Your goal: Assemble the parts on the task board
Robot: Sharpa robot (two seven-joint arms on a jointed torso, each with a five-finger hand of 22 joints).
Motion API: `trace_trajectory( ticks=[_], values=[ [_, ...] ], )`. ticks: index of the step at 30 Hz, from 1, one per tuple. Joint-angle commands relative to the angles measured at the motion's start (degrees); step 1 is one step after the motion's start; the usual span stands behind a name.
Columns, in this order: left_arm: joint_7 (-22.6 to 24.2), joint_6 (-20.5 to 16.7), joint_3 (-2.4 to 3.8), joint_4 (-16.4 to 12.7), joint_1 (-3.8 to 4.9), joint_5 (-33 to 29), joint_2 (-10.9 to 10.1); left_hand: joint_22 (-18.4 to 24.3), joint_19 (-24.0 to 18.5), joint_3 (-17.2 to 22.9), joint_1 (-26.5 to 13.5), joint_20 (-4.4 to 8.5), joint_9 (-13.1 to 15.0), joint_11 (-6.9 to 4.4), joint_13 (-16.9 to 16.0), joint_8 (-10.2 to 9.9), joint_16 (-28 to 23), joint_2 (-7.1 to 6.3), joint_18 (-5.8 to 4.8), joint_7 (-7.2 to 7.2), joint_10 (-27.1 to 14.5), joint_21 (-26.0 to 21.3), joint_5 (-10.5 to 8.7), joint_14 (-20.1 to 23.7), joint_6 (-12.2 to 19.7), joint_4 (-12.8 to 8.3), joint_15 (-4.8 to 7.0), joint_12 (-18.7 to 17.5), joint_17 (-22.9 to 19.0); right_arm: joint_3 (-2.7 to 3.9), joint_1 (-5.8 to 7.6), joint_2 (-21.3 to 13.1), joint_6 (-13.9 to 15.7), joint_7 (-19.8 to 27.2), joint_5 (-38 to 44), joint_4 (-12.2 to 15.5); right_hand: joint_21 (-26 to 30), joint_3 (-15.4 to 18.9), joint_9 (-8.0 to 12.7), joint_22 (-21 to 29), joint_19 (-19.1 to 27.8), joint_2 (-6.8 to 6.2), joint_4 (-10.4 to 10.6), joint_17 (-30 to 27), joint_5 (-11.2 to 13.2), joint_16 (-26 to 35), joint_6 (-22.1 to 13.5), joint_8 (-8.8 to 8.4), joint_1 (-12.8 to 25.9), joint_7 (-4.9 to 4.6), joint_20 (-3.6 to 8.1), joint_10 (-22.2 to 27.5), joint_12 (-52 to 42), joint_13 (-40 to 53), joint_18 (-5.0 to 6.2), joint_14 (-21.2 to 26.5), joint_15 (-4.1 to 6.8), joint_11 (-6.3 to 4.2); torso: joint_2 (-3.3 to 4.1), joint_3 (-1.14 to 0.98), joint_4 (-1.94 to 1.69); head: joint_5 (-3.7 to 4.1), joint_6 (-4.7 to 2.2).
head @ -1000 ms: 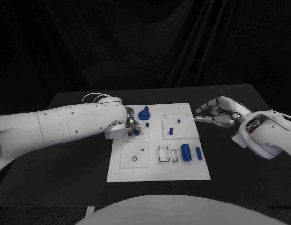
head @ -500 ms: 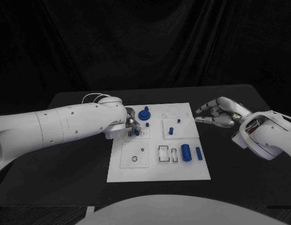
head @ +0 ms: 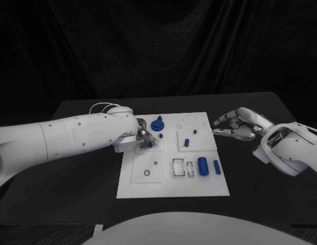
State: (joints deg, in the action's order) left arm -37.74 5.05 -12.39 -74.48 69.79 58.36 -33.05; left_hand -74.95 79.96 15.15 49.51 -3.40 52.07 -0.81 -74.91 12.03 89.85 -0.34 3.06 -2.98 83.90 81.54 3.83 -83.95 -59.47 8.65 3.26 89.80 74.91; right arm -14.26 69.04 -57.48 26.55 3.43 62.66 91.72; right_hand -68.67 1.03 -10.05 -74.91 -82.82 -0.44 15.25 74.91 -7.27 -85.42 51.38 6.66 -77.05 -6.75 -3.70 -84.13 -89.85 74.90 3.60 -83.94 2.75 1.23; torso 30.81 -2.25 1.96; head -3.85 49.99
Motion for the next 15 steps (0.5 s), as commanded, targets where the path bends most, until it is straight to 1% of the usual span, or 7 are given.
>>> trace_trajectory(
  ticks=[1, 3, 5, 6, 9, 13, 15],
  values=[
    [0.47, 0.82, 0.05, 0.05, -0.09, -0.08, 0.07, -5.8, -0.33, -0.37, -0.51, -0.07, 0.11, 0.41, -15.09, -0.22, 0.15, 0.06, 0.21, -0.38, 6.1, -0.24, -0.16, -6.05, 0.11, 0.08, -0.29, 0.2, 15.09, 0.04, -0.26, -0.08, -0.26, -0.74, 0.29, -0.01, 0.2, 0.3, 0.1, -9.3, 0.24, 0.41, 0.02, 10.34, 0.12, 0.26, 0.33, -0.08, -0.06, -0.07, -0.18, -5.87, -0.15, 15.1, 0.75, -4.69, -0.5, 0.46, 0.02, -0.01, 0.0, -0.06, 0.01],
    [0.42, 0.88, 0.05, 0.09, -0.1, -0.08, 0.06, -5.81, -0.33, -0.4, -0.51, -0.07, 0.12, 0.41, -15.09, -0.21, 0.15, 0.07, 0.21, -0.38, 6.1, -0.23, -0.15, -6.05, 0.1, 0.11, -0.29, 0.2, 15.09, 0.04, -0.35, -0.1, -0.27, -0.73, 0.29, -0.02, 0.2, 0.3, 0.1, -9.3, 0.24, 0.41, 0.02, 10.34, 0.12, 0.26, 0.33, -0.08, -0.06, -0.07, -0.18, -5.87, -0.15, 15.1, 0.75, -4.69, -0.5, 0.46, 0.04, -0.01, 0.0, -0.09, 0.01],
    [0.39, 0.95, 0.05, 0.12, -0.1, -0.08, 0.04, -5.86, -0.35, -0.72, 0.29, -0.1, 0.5, 0.38, -15.09, -0.15, 0.15, 0.44, 0.23, -0.29, 6.1, -0.32, 1.22, -6.05, -0.04, 0.05, -0.3, 0.2, 15.09, 0.04, -0.42, -0.11, -0.28, -0.73, 0.29, -0.02, 0.2, 0.3, 0.1, -9.3, 0.24, 0.41, 0.02, 10.34, 0.12, 0.26, 0.33, -0.08, -0.06, -0.07, -0.18, -5.87, -0.15, 15.1, 0.75, -4.69, -0.5, 0.46, 0.04, -0.02, -0.01, -0.03, 0.01],
    [0.38, 0.99, 0.05, 0.12, -0.11, -0.08, 0.02, -5.89, -0.33, -0.81, 0.57, -0.11, 0.62, 0.35, -15.09, -0.14, 0.15, 0.52, 0.22, -0.27, 6.1, -0.33, 1.6, -6.05, -0.06, -0.02, -0.29, 0.2, 15.09, 0.04, -0.46, -0.11, -0.27, -0.72, 0.29, -0.03, 0.3, 0.38, 0.12, -9.28, 0.28, 0.4, 0.03, 10.35, 0.12, 0.25, 0.36, -0.11, -0.04, -0.08, -0.19, -5.87, -0.15, 15.1, 0.76, -4.69, -0.51, 0.47, 0.04, -0.02, 0.0, -0.07, 0.01],
    [0.35, 0.9, 0.05, 0.1, -0.11, -0.08, -0.05, -5.94, -0.29, -0.83, 0.63, -0.11, 0.65, 0.35, -15.09, -0.13, 0.15, 0.53, 0.21, -0.27, 6.1, -0.3, 1.68, -6.05, -0.06, -0.03, -0.29, 0.2, 15.09, 0.04, -0.53, -0.12, -0.29, -0.73, 0.29, -0.04, 0.3, 0.38, 0.12, -9.28, 0.28, 0.4, 0.03, 10.35, 0.12, 0.25, 0.36, -0.11, -0.04, -0.08, -0.19, -5.87, -0.15, 15.1, 0.76, -4.69, -0.51, 0.47, 0.04, -0.02, 0.02, -0.04, 0.01],
    [0.6, 0.24, 0.05, -0.14, -0.12, -0.06, -0.3, -6.08, -0.21, -2.18, 0.4, -0.12, 1.17, 0.37, -15.09, -0.13, 0.15, 0.55, 0.2, -0.28, 6.1, -0.35, 0.08, -6.05, -0.15, 0.85, -0.28, 0.2, 15.09, 0.04, -0.58, -0.15, -0.26, -0.72, 0.29, -0.02, 0.3, 0.38, 0.12, -9.28, 0.28, 0.4, 0.03, 10.35, 0.12, 0.25, 0.36, -0.11, -0.04, -0.08, -0.19, -5.87, -0.15, 15.1, 0.76, -4.69, -0.51, 0.47, 0.04, -0.02, 0.0, -0.01, 0.01],
    [1.26, -1.03, 0.05, -0.58, -0.12, -0.04, -0.68, -6.18, -0.12, -2.72, 0.25, -0.12, 1.38, 0.35, -15.09, -0.08, 0.15, 0.53, 0.18, -0.27, 6.1, -0.31, -0.37, -6.05, -0.24, 1.27, -0.28, 0.2, 15.09, 0.04, -0.6, -0.24, -0.18, -0.69, 0.29, 0.03, 0.3, 0.38, 0.12, -9.28, 0.28, 0.4, 0.03, 10.35, 0.12, 0.25, 0.36, -0.11, -0.04, -0.08, -0.19, -5.87, -0.15, 15.1, 0.76, -4.69, -0.51, 0.47, 0.03, 0.01, 0.02, -0.02, 0.01]
  ],
)
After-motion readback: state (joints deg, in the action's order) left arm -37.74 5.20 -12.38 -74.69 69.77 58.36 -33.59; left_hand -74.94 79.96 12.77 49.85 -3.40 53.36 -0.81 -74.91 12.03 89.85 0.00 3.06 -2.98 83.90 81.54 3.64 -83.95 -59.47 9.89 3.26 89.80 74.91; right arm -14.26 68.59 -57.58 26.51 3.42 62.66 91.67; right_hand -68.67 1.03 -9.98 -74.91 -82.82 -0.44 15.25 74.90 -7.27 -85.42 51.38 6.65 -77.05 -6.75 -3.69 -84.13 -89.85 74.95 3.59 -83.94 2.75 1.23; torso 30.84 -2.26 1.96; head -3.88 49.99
